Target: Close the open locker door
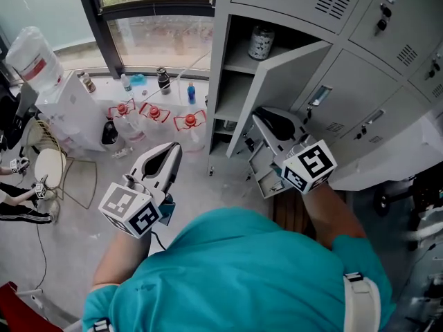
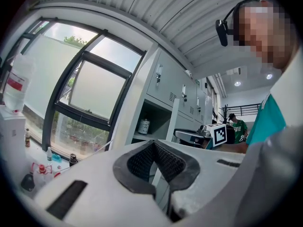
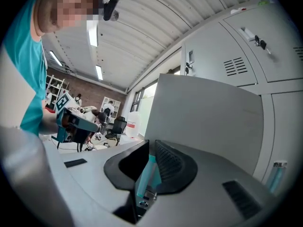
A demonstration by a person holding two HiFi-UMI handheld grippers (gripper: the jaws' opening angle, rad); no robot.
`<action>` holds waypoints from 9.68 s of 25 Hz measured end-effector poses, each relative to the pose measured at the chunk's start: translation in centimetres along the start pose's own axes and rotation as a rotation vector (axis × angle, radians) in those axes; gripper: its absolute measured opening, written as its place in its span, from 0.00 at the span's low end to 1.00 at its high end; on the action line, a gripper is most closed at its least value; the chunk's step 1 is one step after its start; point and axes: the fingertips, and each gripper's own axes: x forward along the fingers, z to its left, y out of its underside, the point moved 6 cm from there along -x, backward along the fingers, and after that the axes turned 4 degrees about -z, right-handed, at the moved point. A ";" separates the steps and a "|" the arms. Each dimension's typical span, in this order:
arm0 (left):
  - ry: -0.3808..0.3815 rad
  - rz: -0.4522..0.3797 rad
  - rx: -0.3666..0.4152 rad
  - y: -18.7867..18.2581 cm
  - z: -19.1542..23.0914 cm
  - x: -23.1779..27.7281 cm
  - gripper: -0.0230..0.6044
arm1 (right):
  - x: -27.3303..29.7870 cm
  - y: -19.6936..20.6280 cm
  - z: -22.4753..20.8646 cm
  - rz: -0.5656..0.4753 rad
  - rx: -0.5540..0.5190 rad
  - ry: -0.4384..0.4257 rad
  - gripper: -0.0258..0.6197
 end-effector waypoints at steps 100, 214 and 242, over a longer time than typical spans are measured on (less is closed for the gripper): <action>-0.051 0.435 -0.060 28.2 -18.0 15.8 0.04 | -28.2 30.3 -10.6 0.310 0.248 -0.374 0.23; -0.194 0.458 -0.170 25.6 15.5 -5.6 0.04 | 13.9 35.5 3.0 0.529 -0.055 0.037 0.09; -0.140 0.401 -0.146 23.5 15.4 -4.4 0.04 | 10.3 32.9 7.6 0.513 0.129 -0.026 0.04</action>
